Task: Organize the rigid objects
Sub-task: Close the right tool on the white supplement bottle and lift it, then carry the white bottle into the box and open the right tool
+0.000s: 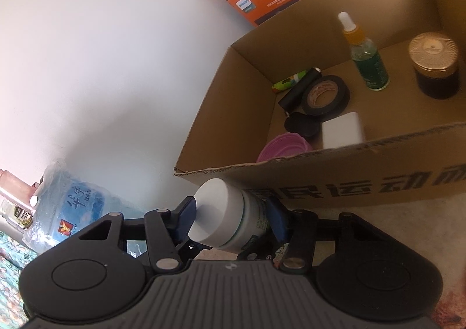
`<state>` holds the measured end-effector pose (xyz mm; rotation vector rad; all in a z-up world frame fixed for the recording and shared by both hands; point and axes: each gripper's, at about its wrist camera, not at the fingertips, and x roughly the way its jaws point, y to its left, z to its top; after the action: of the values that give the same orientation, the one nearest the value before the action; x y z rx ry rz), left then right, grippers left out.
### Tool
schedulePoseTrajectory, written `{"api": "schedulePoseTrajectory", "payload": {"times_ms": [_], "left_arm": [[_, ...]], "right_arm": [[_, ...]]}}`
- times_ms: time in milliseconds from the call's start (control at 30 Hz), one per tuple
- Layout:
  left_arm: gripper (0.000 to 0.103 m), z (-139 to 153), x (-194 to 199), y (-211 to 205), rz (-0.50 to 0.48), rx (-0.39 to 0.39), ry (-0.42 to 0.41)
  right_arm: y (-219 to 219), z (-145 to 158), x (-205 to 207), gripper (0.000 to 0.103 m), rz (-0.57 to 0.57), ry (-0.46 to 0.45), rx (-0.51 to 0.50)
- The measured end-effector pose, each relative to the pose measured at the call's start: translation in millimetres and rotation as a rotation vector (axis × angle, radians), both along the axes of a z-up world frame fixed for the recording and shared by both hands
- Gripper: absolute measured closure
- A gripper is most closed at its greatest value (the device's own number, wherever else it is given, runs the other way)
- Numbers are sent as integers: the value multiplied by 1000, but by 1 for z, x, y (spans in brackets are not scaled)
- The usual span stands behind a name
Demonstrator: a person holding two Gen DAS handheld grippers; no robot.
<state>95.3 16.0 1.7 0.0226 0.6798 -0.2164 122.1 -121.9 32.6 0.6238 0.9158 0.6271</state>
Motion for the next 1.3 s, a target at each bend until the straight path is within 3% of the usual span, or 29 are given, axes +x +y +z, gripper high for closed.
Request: {"api": "schedulePoseTrajectory", "payload": {"times_ms": [367,467,867,1300], "left_arm": [[50,0,-19,-45,-132,-12,32],[49,-3,-21,-54,-144,22,27],[49,-8,6,-65,-124,69,67],[50,-2,-5,-78,-106,78,70]], "right_arm": [[-53,5,-39,47,-93,8,-18],[-65,-1,-44,47,-120,24,7],[-70,-5,-43,47,-124,19,28],[-72,2,-51,47,-136,11,26]]}}
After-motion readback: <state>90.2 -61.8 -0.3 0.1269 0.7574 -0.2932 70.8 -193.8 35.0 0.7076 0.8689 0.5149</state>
